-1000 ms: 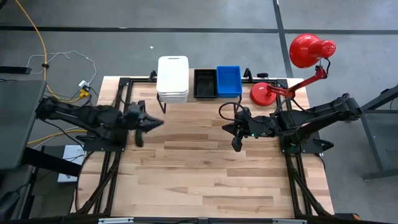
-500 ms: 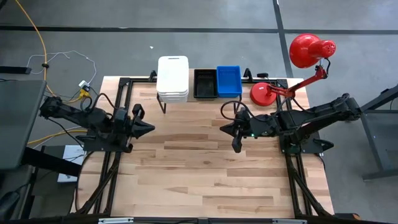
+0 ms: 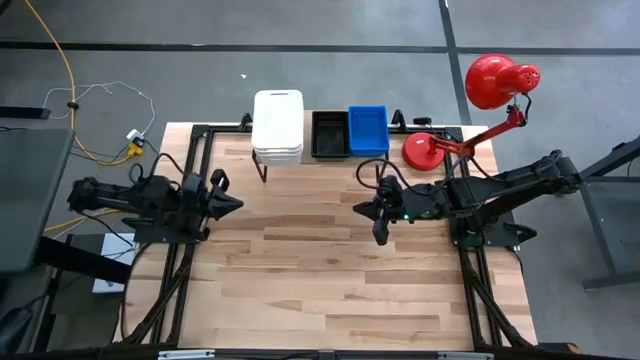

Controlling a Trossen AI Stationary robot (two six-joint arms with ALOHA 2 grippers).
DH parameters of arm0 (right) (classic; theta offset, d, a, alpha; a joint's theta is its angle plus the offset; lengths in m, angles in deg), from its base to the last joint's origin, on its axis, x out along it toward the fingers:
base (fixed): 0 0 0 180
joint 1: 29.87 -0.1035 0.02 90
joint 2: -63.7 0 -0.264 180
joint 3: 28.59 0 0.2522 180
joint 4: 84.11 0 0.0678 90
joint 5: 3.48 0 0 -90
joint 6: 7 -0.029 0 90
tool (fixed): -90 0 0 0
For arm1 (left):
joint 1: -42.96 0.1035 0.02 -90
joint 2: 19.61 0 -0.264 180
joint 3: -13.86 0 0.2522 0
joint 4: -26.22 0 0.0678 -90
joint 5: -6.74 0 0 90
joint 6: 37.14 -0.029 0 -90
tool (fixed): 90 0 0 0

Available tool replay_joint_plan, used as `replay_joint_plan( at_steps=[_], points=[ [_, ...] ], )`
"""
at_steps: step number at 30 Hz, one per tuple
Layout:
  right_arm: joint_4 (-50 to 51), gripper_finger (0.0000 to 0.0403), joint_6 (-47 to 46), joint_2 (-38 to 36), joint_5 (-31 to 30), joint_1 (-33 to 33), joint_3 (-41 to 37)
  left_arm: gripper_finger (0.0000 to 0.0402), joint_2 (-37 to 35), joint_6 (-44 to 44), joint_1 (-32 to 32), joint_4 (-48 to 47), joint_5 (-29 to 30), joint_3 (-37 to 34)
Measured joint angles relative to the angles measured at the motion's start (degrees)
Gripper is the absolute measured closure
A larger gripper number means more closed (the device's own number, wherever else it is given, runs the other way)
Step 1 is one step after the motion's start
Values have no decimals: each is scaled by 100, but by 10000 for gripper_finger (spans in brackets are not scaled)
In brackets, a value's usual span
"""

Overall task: Stack baskets on shelf by color
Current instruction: Return to Home Position

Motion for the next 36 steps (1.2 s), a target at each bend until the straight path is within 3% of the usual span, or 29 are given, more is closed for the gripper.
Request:
replay_joint_plan(
  at_steps=[11,16,22,26,36],
  points=[
    [2,403,1,0,648,-2,0,401,-598,219,24,747,62,-1133],
    [11,403,46,-26,893,0,0,401,-629,221,258,487,29,-1136],
    [267,403,138,-339,1113,-2,-107,401,-614,600,661,439,-456,-1126],
    [-147,403,144,-927,1257,-2,-782,402,-601,773,732,63,-393,-1122],
    [-2288,403,261,-3086,1279,48,-3432,402,-601,1177,728,14,-402,-1122]
  ],
)
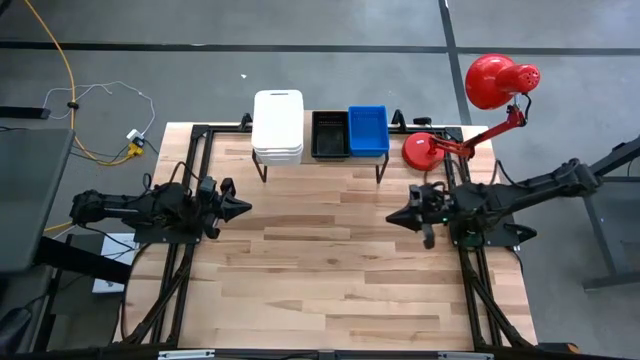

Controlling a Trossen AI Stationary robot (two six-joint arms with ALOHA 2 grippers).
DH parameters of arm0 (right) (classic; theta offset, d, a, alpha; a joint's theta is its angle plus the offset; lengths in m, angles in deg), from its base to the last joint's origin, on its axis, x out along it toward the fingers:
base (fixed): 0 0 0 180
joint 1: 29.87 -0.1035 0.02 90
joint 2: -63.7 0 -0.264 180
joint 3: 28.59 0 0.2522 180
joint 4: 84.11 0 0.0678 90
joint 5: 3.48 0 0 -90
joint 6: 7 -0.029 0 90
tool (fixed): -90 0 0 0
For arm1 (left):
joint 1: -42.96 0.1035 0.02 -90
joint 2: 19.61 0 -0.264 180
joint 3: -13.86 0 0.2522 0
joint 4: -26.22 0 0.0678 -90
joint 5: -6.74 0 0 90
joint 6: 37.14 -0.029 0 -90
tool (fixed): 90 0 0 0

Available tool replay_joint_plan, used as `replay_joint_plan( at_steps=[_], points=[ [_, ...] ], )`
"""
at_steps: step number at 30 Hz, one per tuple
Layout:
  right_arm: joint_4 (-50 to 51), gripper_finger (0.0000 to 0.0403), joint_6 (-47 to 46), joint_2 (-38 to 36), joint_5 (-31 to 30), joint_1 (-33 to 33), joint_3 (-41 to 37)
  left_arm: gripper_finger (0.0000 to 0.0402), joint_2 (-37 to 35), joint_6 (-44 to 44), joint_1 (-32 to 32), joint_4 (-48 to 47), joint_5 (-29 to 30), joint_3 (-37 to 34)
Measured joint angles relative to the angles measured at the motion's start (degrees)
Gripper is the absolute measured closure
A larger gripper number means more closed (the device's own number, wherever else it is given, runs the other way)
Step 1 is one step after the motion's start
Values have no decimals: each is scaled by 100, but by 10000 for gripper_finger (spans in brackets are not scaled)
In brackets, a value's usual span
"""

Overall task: Stack baskets on shelf by color
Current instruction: Return to Home Position

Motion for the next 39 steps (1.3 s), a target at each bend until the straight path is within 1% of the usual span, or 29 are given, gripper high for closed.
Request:
replay_joint_plan(
  at_steps=[4,6,11,13,15,17,20,26,29,32,35,37,39],
  points=[
    [-112,403,195,-826,139,268,-592,401,0,0,0,3,0,0],
    [-101,403,310,-1215,421,503,-804,401,0,0,0,8,0,0],
    [-21,403,343,-2086,1444,1289,-1204,401,0,1,0,6,0,0],
    [66,403,344,-2339,1657,1551,-1338,401,0,-8,0,6,0,0],
    [76,403,434,-2560,1730,1717,-1467,401,0,1,0,6,0,0],
    [71,403,630,-2763,1721,1760,-1569,401,0,-8,0,6,0,0],
    [257,403,849,-3006,1539,1729,-1635,401,0,0,0,6,0,0],
    [1242,403,1191,-3349,788,1436,-1637,401,0,-9,0,7,0,0],
    [1680,403,1319,-3480,604,1331,-1637,401,0,-4,0,6,0,0],
    [1864,403,1478,-3591,493,1292,-1637,401,0,0,0,8,0,0],
    [1710,403,1599,-3716,414,1294,-1807,401,0,-9,0,8,0,-1],
    [1328,403,1574,-3712,429,1294,-2077,401,0,-3,0,7,0,-2],
    [689,403,1587,-3639,588,1294,-2333,401,-1,-10,0,7,1,-2]
  ],
)
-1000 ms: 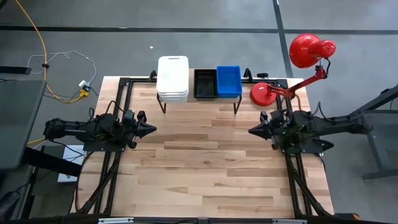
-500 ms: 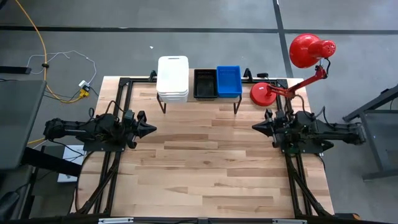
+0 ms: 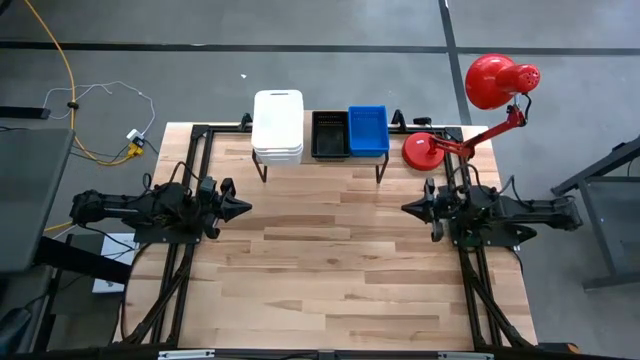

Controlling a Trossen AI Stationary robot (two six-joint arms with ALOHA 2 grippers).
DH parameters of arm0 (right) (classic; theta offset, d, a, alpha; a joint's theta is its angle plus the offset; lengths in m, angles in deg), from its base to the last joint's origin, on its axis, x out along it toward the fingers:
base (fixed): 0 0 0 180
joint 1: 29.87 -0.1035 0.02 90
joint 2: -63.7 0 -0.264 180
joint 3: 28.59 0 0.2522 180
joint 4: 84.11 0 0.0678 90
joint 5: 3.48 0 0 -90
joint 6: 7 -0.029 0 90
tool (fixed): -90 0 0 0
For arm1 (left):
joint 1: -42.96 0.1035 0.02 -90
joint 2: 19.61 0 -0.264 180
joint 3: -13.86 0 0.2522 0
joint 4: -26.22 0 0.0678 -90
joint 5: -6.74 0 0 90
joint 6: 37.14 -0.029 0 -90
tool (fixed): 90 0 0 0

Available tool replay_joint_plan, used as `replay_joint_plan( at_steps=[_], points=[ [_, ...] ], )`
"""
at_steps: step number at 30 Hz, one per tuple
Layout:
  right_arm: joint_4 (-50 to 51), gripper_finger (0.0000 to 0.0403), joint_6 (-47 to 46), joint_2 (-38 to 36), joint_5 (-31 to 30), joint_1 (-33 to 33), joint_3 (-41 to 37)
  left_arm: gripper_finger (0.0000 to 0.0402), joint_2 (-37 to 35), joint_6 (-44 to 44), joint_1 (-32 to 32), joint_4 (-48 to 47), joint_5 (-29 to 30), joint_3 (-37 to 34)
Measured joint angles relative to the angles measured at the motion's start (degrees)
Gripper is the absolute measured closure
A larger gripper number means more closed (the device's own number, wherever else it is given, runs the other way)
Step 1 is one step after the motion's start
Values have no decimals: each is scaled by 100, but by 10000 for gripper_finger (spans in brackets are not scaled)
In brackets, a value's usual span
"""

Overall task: Stack baskets on shelf by color
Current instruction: Return to Home Position

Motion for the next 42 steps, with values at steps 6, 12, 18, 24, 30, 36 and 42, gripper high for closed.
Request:
replay_joint_plan(
  at_steps=[6,12,18,24,30,36,42],
  points=[
    [-165,403,268,39,-178,15,-51,401,0,7,-2,-1,0,0],
    [-165,403,850,54,-178,15,-51,401,0,5,-2,-2,-1,0],
    [-164,403,856,54,-178,15,-51,401,1,7,-2,0,-1,0],
    [-162,403,856,54,-178,15,-51,402,-1,3,-2,0,-1,0],
    [-182,402,856,-68,-182,15,-51,402,-409,7,-4,-124,-1,-5],
    [-173,402,857,33,-235,15,-51,402,-395,-3,1,101,42,-2],
    [-173,402,857,41,-237,15,-51,402,-253,6,0,59,131,-4]
  ],
)
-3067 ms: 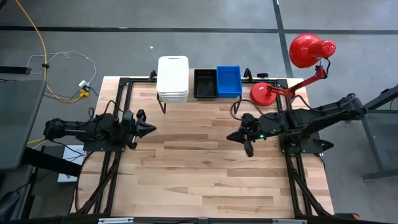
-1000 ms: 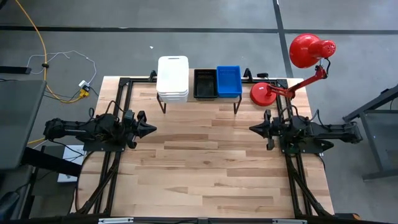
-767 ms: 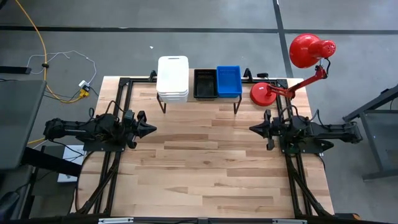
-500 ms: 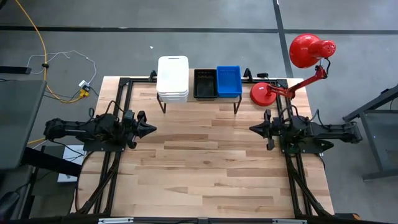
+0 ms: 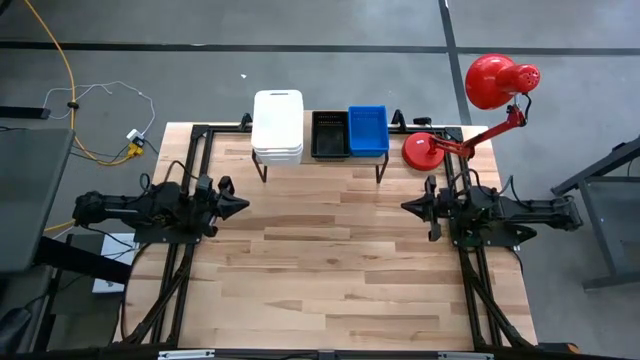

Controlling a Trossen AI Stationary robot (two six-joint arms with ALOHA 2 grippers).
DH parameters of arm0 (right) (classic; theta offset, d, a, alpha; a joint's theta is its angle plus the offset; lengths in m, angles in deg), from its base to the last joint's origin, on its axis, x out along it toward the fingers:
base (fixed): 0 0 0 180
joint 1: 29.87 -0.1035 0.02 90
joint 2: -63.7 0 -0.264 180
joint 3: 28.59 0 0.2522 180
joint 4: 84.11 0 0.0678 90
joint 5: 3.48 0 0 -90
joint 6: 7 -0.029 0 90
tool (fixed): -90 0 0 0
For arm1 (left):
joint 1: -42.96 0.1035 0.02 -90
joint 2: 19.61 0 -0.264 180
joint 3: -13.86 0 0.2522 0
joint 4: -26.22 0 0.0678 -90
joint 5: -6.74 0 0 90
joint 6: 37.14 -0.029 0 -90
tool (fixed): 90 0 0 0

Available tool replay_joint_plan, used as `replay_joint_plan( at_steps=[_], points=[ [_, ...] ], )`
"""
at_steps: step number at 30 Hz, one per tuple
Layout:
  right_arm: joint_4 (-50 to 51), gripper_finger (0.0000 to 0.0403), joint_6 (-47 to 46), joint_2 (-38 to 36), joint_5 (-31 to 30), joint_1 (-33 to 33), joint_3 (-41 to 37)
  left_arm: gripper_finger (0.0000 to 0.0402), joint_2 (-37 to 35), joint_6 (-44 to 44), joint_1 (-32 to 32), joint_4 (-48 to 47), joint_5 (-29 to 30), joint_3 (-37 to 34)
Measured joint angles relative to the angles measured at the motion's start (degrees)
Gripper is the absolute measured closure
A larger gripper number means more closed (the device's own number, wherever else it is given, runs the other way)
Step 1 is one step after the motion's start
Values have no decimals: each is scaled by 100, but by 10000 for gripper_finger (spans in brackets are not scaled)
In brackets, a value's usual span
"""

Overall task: Stack baskets on shelf by color
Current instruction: Return to Home Position

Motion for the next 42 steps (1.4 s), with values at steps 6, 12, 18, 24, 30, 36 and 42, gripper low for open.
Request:
replay_joint_plan(
  at_steps=[6,12,18,24,30,36,42],
  points=[
    [0,402,-2,-1,-2,0,0,402,43,3,0,-125,19,-3],
    [0,402,-2,-2,-2,0,0,402,45,-3,0,-146,19,-1],
    [0,402,-1,-2,-2,-1,0,401,46,1,0,-146,19,-1],
    [0,402,-2,-2,-2,0,0,401,46,-5,0,-148,18,-1],
    [1,402,0,-2,-2,0,0,401,46,0,0,-146,19,-1],
    [2,402,0,-2,-2,0,0,401,46,-3,0,-146,17,-1],
    [2,402,-2,-2,-2,0,0,401,46,-1,0,-147,17,-1]
  ],
)
